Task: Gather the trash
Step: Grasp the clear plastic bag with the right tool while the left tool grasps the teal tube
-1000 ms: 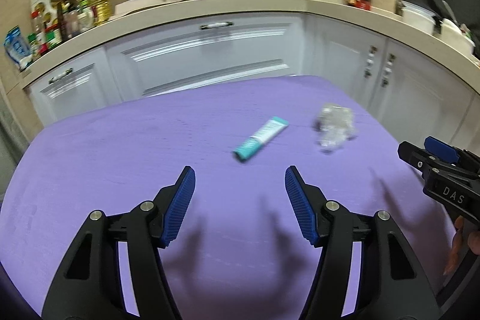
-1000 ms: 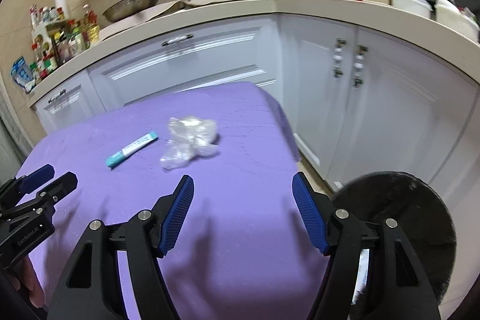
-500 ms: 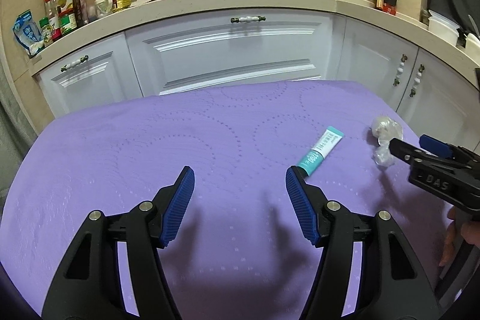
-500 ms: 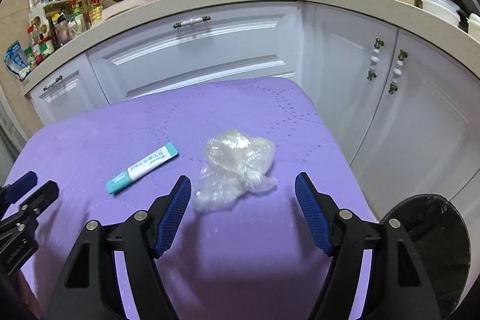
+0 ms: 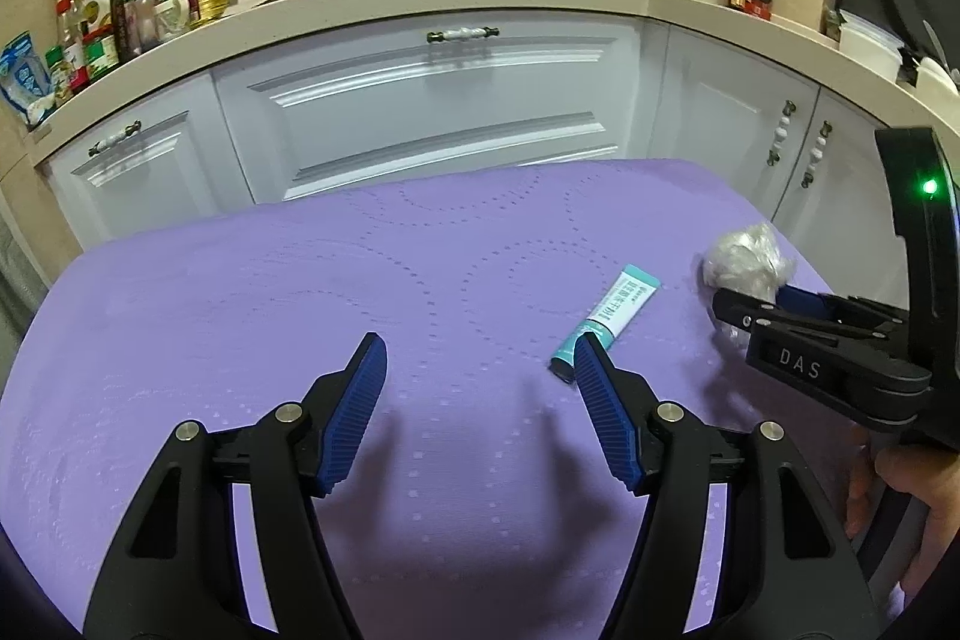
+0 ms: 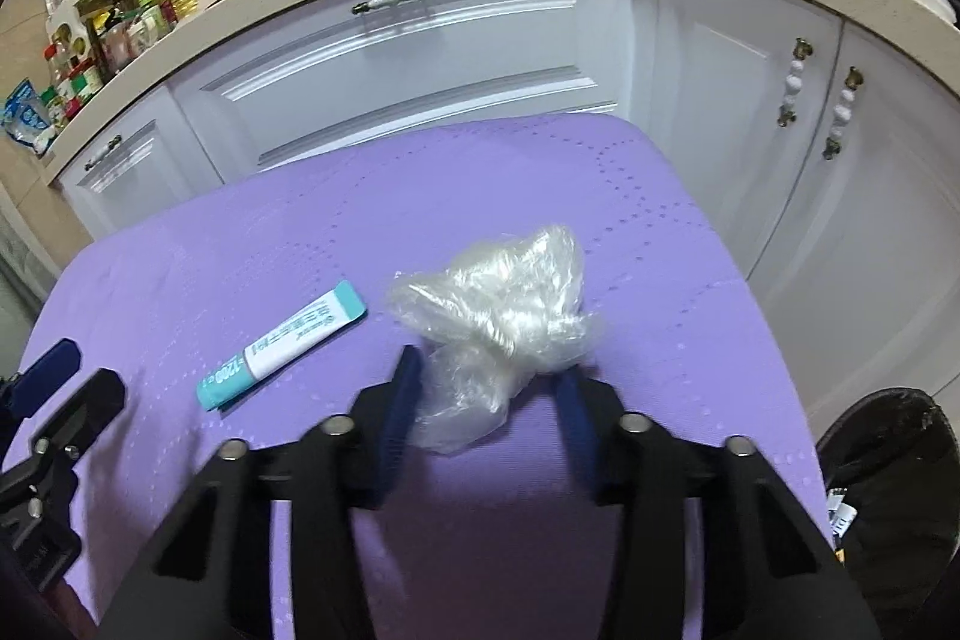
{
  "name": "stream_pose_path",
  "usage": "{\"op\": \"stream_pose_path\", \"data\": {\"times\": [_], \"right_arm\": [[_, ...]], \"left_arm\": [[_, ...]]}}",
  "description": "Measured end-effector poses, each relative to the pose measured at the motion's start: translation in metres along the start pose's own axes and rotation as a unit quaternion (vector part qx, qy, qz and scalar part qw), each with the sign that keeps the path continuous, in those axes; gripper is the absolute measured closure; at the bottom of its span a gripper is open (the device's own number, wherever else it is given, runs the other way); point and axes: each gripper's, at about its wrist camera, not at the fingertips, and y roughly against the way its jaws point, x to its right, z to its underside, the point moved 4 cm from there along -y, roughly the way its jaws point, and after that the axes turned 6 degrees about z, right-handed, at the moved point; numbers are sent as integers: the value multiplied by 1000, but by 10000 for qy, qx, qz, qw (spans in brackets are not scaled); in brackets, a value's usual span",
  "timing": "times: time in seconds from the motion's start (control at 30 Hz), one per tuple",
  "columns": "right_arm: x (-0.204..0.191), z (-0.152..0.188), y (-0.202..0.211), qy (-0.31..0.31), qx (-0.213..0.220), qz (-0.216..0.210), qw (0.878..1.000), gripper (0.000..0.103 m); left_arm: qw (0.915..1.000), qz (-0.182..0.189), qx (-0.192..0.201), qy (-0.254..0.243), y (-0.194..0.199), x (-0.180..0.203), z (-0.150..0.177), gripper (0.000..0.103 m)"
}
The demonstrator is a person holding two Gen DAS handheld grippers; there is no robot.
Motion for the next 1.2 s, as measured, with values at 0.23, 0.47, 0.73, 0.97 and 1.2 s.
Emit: {"op": "stream_pose_path", "data": {"times": [0.23, 0.47, 0.73, 0.97, 1.2], "right_arm": [[2, 3, 9, 0, 80, -52, 10000, 72], [8, 4, 16, -49, 149, -29, 9999, 73], [16, 7, 20, -123, 170, -25, 9998, 73], [18, 11, 22, -153, 170, -31, 9997, 73], [20, 13, 24, -215, 210, -48, 9995, 75]], "left_arm": [[9998, 154, -88, -135, -12, 16, -2, 40], [9986, 261, -292, -352, -32, 34, -5, 40], [9961, 369, -628, -508, -56, 45, 1, 56], [9926, 571, -820, -683, -63, 54, 5, 91], [9937, 514, -755, -654, -60, 50, 4, 97]]}}
